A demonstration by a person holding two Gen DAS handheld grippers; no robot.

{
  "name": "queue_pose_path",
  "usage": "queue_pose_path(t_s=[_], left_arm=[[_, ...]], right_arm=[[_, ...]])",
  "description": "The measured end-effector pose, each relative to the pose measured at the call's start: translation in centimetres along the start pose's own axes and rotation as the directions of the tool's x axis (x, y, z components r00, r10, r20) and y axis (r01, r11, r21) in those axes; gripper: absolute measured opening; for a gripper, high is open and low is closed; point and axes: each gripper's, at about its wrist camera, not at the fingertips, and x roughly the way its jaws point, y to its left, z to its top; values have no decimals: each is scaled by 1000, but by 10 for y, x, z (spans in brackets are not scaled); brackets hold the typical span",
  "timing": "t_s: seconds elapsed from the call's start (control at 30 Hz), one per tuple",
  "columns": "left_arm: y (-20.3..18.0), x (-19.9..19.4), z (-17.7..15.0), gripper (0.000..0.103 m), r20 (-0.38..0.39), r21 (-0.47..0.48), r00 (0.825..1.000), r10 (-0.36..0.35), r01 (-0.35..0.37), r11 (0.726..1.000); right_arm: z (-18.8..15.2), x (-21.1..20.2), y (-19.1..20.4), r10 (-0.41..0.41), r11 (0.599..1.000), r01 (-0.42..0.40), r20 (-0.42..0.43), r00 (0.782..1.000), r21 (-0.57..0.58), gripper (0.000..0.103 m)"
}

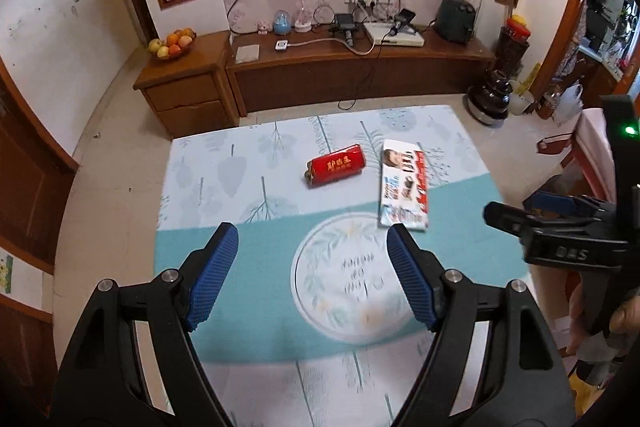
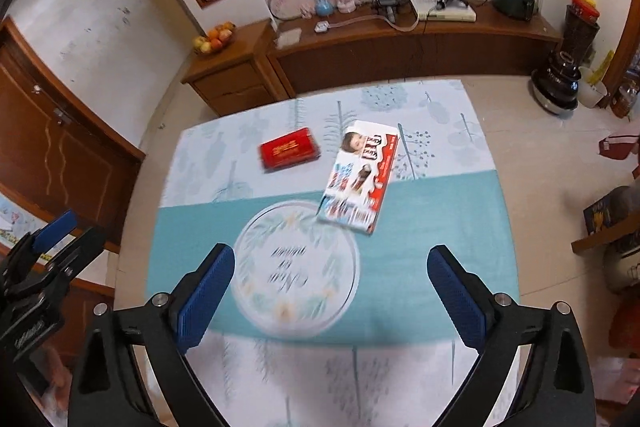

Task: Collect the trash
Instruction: 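Grasp the red box with the left tool while the right tool grasps the Kinder chocolate box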

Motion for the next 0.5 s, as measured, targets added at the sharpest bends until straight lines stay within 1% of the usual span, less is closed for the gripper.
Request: queue_pose_path(t_s=[0.07,0.17,0.2,0.23,0.27,0.37,0.47,0.5], left_arm=[[-3,33,12,75,-23,8,1000,5,-4,1000],[-6,84,23,75,-68,14,998,7,-6,1000],[-6,97,24,75,-81,12,997,11,-10,1000],[-5,113,26,75,-98,7,995,13,-12,1000],[-3,126,23,75,-111,2,994,11,-11,1000],[2,156,21,75,-141,-8,990,11,-12,1000],[6,187,18,75,-177,-8,984,24,-26,1000],[7,193,17,75,-184,-7,982,28,-29,1000]], right_arm=[[24,40,-10,-3,1000,4,-40,999,17,98],[41,95,-19,-10,999,13,-73,997,38,99],[39,110,-22,-12,999,15,-79,997,42,99],[44,129,-25,-15,998,20,-89,996,51,100],[44,145,-27,-20,998,26,-97,995,60,101],[52,195,-36,-43,992,58,-136,990,108,101],[49,236,-39,-65,984,93,-176,982,154,101],[48,246,-40,-72,983,98,-162,984,157,101]])
